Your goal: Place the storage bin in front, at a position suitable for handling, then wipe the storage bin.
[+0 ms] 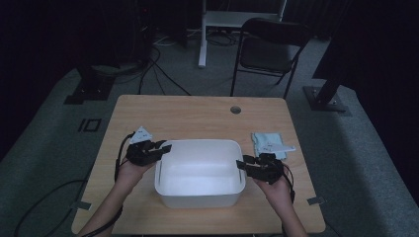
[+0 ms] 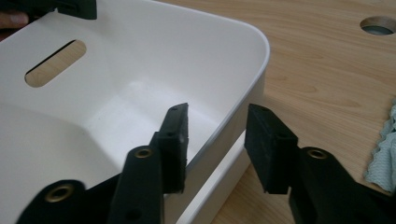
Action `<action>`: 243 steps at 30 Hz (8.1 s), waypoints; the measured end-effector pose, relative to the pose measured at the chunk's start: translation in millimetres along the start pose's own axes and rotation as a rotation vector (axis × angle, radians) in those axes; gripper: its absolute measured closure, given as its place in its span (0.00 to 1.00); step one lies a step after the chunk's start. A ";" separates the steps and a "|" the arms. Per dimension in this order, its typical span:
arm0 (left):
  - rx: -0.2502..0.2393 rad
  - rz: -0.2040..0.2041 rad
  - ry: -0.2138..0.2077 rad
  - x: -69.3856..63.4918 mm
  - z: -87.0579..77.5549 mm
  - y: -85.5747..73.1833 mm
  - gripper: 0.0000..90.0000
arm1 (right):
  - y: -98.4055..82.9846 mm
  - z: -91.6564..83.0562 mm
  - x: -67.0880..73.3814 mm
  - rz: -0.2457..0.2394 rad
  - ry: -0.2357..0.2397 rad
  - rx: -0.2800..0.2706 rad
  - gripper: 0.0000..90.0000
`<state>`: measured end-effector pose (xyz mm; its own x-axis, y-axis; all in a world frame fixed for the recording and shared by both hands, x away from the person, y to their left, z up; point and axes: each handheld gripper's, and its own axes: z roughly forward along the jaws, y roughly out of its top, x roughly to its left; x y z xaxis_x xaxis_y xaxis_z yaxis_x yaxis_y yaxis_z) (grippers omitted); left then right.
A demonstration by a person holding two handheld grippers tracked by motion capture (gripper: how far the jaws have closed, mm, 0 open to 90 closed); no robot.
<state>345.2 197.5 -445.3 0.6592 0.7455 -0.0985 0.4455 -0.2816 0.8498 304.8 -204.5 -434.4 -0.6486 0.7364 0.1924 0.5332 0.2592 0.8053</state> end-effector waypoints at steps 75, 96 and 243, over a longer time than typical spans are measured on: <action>-0.032 -0.049 0.189 -33.6 2.7 -6.9 0.90 | 22.3 10.4 -34.3 0.080 -0.002 -0.025 0.74; -0.046 -0.052 0.191 -34.1 3.2 -8.6 0.89 | 16.4 -21.9 -55.0 0.090 -0.005 -0.146 0.56; -0.049 -0.125 0.282 -4.8 -23.2 -21.2 0.89 | -37.1 21.3 -85.9 0.100 -0.115 -0.026 0.95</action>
<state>318.6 213.9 -450.8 0.4041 0.9126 -0.0621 0.4781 -0.1529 0.8649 352.4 -264.1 -492.7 -0.5260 0.8247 0.2077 0.5763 0.1660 0.8002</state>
